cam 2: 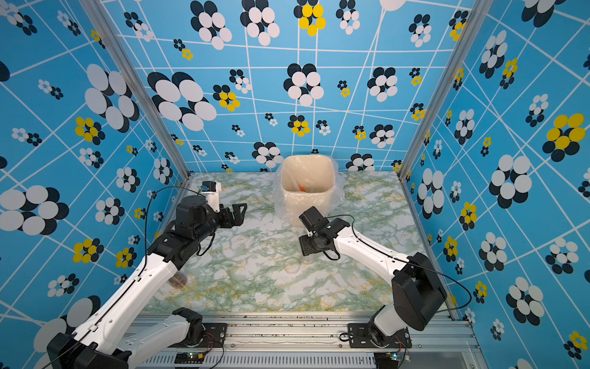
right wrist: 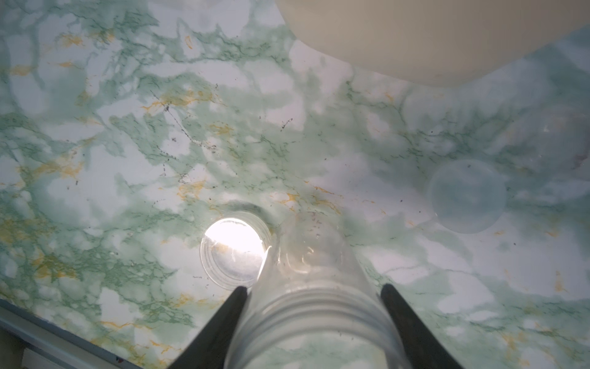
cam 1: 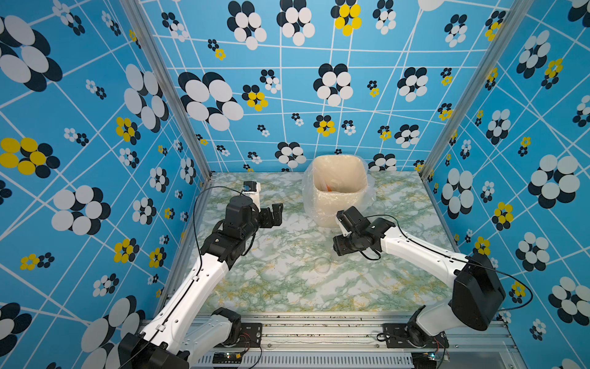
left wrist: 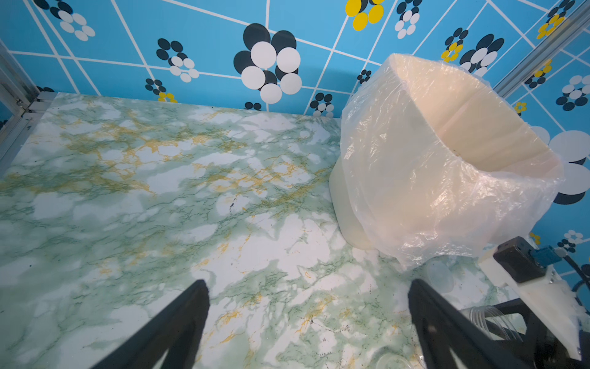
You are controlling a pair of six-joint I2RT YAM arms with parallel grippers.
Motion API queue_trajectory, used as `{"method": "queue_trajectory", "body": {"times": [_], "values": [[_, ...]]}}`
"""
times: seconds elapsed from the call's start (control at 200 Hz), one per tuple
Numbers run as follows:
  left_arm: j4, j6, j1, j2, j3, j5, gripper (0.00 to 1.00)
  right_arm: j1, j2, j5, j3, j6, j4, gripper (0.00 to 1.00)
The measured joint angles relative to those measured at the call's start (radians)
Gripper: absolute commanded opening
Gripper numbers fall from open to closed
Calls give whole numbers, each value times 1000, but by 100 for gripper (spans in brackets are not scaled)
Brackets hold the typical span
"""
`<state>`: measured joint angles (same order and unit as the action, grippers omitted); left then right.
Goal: Empty the moldy dried flower tea in the jars
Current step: Place the jar at the center of the board.
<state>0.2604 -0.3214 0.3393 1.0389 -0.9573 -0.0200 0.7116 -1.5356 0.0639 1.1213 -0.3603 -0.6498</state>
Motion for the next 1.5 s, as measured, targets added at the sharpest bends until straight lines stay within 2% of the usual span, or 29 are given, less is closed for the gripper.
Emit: {"method": "queue_trajectory", "body": {"times": [0.49,0.585,0.895,1.119,1.324,1.504], "values": [[88,5,-6,-14,1,74,100,22,-49,34,1,-14,11,60],[135,21,-6,-14,-7,108,99,27,-51,39,2,-15,11,65],[283,53,-7,-16,-50,195,99,41,-66,40,2,-24,-5,93],[406,40,-42,-31,-85,242,99,50,-22,58,20,-22,-49,98],[519,-33,-100,-81,-93,265,99,51,126,62,47,-26,-77,99],[666,-263,-122,-106,-103,364,100,53,261,77,63,-20,-76,99]]}}
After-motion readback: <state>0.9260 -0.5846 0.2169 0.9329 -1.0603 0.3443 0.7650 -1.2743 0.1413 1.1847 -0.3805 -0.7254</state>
